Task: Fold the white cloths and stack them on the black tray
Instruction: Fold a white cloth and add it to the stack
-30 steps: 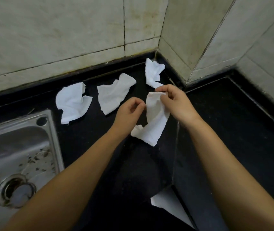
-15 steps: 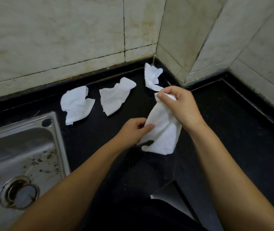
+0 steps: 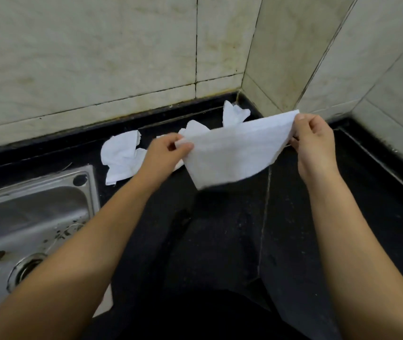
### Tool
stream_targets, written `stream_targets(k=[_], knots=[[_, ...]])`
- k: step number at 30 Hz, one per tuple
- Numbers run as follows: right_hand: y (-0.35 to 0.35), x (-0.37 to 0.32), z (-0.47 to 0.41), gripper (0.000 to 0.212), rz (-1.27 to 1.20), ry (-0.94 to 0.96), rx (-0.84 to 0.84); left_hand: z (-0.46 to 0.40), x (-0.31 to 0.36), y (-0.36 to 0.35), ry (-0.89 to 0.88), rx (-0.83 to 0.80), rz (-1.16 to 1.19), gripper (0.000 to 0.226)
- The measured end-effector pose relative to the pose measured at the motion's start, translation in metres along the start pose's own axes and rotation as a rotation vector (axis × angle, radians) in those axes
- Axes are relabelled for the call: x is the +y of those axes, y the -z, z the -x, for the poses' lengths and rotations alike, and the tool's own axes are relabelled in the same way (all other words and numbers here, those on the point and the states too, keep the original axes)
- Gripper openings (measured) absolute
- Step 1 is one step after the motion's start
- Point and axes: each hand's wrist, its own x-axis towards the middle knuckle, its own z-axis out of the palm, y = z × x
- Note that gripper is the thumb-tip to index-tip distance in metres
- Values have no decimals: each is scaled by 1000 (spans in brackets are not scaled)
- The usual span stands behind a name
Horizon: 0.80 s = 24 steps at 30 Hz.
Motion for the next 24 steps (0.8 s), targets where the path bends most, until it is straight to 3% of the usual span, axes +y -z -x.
stream_targets(k=[3,6,12,15,24], knots=[[6,7,7,14,-60,23,-62,7,11,11,-26,-12,99,15],[11,43,20,15,10,-35,-129,26,-16,13,97,-136,118,9],[31,149,68,18,319,-313,-317,86,-98,1,412,-363,-107,8],[41,175,84,18,452,-361,-353,99,-120,-2,488,-420,-149,12],[0,151,32,15,567,-223,-260,37,-124,-21,391,-51,-298,14]])
